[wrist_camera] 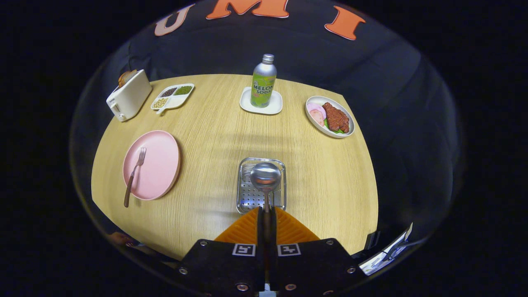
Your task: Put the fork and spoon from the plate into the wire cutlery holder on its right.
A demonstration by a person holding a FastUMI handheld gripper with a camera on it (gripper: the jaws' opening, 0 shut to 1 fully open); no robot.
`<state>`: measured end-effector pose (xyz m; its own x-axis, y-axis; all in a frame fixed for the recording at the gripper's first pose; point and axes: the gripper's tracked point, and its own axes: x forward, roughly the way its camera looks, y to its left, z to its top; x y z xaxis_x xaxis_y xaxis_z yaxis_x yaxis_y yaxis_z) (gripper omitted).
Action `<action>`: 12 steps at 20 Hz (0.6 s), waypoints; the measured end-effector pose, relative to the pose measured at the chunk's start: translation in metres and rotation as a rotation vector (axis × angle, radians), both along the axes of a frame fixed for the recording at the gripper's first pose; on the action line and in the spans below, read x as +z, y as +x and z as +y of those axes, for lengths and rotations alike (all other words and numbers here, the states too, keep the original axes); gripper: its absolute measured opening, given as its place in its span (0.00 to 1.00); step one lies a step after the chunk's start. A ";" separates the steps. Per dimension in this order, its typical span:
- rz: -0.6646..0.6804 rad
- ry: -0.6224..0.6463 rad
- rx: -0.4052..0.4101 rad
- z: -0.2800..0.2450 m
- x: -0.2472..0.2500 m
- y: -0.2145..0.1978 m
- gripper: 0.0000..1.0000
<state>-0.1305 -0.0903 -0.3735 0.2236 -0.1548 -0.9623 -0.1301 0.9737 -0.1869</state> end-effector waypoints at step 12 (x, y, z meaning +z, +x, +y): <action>-0.062 0.014 0.029 -0.003 -0.015 0.029 0.11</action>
<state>-0.1012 -0.0937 -0.3886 0.2867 -0.1338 -0.9486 -0.1474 0.9722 -0.1817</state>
